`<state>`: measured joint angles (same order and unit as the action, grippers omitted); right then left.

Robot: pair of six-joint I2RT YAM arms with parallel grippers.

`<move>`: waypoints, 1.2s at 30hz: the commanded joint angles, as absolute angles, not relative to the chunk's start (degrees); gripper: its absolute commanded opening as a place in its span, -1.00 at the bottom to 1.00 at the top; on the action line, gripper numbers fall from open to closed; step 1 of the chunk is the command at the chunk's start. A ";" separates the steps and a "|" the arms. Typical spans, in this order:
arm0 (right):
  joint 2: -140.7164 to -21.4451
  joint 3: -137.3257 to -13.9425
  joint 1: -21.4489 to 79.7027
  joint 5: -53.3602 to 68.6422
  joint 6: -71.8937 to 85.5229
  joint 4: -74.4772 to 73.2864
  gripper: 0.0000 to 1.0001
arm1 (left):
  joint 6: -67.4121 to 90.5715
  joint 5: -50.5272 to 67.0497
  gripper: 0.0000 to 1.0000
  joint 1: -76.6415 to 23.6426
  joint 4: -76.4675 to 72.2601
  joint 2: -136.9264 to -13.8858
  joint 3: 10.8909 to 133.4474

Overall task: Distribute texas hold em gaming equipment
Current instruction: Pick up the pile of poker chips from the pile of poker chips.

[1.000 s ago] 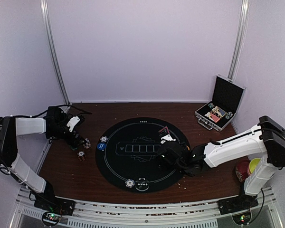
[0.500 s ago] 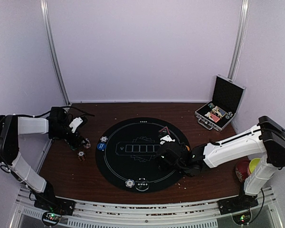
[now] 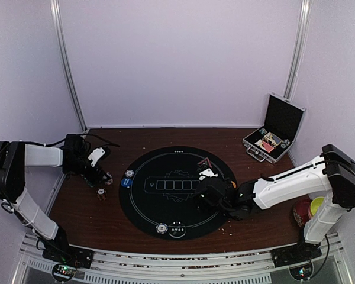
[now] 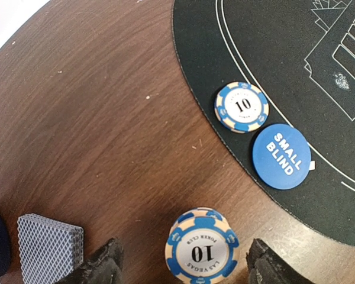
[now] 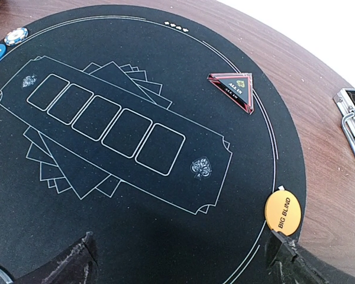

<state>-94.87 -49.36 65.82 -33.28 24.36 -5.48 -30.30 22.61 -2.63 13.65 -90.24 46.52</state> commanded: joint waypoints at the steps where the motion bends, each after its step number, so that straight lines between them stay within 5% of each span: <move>1: -95.27 -50.79 66.17 -34.71 24.35 -6.06 1.00 | -30.42 22.15 0.47 -3.21 12.04 -91.31 46.31; 36: -95.27 -50.91 66.46 -34.89 24.28 -6.24 1.00 | -31.31 23.96 -0.28 -4.11 13.60 -90.91 45.93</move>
